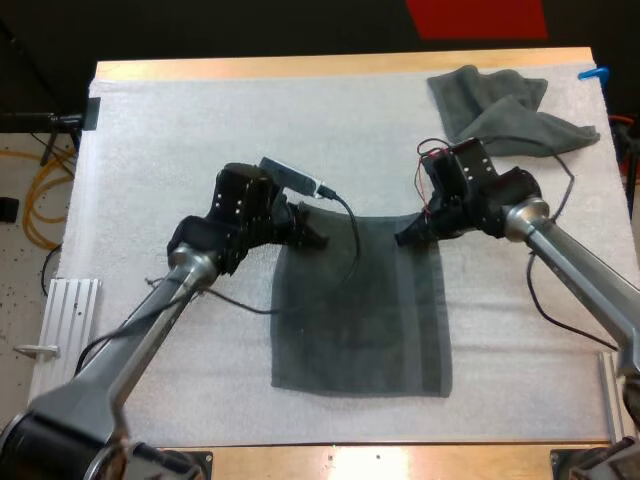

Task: Pick towel from pile fold and stack

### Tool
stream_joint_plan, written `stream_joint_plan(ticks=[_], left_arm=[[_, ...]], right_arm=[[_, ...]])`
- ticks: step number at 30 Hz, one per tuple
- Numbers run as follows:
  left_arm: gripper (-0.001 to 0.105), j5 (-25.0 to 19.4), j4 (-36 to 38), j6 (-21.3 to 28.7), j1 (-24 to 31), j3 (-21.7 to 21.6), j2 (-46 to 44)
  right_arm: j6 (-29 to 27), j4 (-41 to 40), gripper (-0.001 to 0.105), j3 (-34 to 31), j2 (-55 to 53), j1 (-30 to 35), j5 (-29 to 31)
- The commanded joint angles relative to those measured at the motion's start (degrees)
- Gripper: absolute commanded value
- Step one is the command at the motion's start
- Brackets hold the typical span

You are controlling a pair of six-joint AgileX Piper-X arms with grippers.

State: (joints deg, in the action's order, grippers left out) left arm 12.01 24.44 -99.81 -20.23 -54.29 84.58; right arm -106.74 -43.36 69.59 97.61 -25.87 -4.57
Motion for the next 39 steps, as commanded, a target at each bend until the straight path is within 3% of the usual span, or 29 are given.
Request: stream_joint_plan(ticks=[1,8,16,26,39], left_arm=[[0.0,0.6,-2.6,0.2,0.6,-0.2,1.7],[0.0,1.2,-9.6,0.2,2.3,-0.2,8.6],[0.0,-0.1,-13.6,0.2,2.4,-0.2,12.6],[0.0,-6.9,-16.2,2.9,2.4,-0.4,13.0],[0.0,-7.1,-18.8,2.9,2.4,-0.7,13.0]], right_arm=[[0.2,2.5,0.0,0.2,0.6,0.6,-0.9],[3.8,11.3,0.0,0.2,5.1,2.3,-0.4],[8.5,15.3,0.0,0.2,8.1,3.8,1.3],[8.4,17.6,0.0,0.2,9.0,3.7,6.1],[8.4,17.8,0.0,0.2,9.0,3.7,9.5]])
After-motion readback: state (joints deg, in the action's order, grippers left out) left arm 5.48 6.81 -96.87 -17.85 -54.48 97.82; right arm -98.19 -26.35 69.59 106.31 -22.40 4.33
